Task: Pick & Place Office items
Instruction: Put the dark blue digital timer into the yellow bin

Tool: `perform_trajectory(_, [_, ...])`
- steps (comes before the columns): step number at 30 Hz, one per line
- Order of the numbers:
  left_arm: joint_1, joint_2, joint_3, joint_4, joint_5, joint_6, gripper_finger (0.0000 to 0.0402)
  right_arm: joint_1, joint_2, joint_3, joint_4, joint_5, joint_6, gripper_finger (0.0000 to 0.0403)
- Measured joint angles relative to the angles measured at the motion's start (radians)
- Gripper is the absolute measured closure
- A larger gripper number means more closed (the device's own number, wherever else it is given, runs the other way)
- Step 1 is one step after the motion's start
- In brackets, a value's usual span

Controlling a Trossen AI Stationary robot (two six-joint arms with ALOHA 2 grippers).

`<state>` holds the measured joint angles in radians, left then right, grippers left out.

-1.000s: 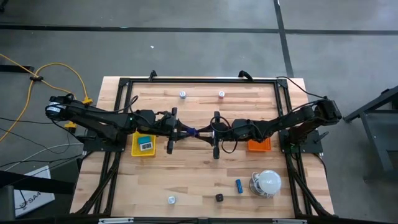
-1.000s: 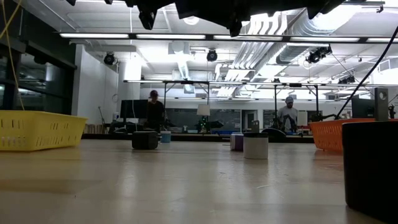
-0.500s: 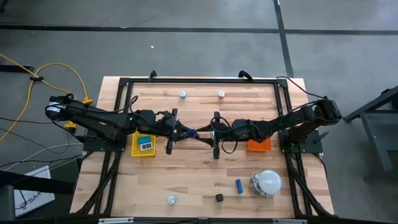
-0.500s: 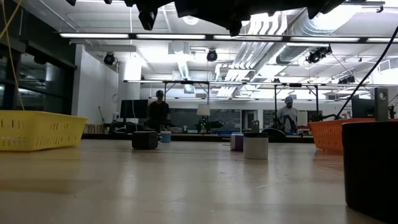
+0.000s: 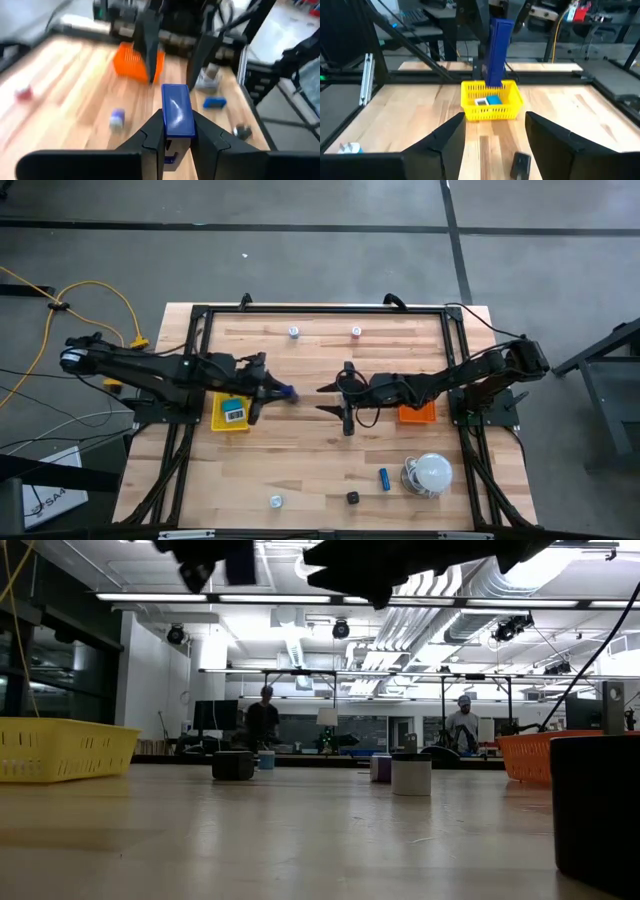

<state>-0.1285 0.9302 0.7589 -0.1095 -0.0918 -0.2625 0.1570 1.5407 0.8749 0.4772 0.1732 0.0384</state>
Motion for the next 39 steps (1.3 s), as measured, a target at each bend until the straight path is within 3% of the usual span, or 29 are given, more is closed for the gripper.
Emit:
perform_trajectory(9, [0.002,-0.118,0.0,-0.458,-0.05,-0.251,0.0342,0.003,0.0,0.0,-0.078,-0.001,0.048,0.0209])
perform_trajectory(18, [0.001,-0.115,-0.001,-0.768,-0.051,-0.445,0.0342,0.009,0.0,0.0,-0.085,0.001,0.074,0.0209])
perform_trajectory(25, [-0.003,-0.113,-0.024,-0.826,-0.052,-0.494,0.0342,0.009,0.0,0.0,-0.086,0.002,0.095,0.0209])
perform_trajectory(39, [-0.106,-0.113,-0.199,-0.82,-0.041,-0.712,0.0342,0.01,0.0,0.0,-0.086,0.003,0.098,0.021])
